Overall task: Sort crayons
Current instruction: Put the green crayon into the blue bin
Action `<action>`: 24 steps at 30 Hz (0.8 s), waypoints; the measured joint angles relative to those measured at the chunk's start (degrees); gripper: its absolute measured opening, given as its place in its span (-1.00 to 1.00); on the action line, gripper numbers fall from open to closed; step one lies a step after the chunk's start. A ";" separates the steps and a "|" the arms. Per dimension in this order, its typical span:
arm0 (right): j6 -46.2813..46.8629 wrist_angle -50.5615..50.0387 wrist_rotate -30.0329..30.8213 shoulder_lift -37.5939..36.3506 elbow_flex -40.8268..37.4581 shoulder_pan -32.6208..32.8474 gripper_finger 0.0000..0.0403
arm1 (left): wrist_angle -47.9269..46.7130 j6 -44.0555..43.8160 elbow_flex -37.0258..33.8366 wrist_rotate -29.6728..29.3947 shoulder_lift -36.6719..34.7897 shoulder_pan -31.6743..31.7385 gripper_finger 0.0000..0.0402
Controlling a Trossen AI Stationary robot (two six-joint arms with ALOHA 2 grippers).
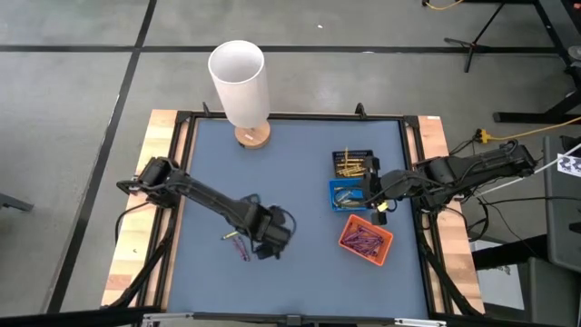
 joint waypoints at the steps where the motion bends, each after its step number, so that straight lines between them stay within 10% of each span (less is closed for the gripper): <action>1: -0.01 0.09 0.05 0.23 0.00 0.00 -0.36 | -1.91 -1.64 -0.35 -0.05 -0.03 -0.66 -0.51; 24: -0.17 -0.09 0.11 10.12 -0.02 0.00 -0.36 | -0.16 -8.17 -16.84 11.05 -2.80 -4.93 -0.55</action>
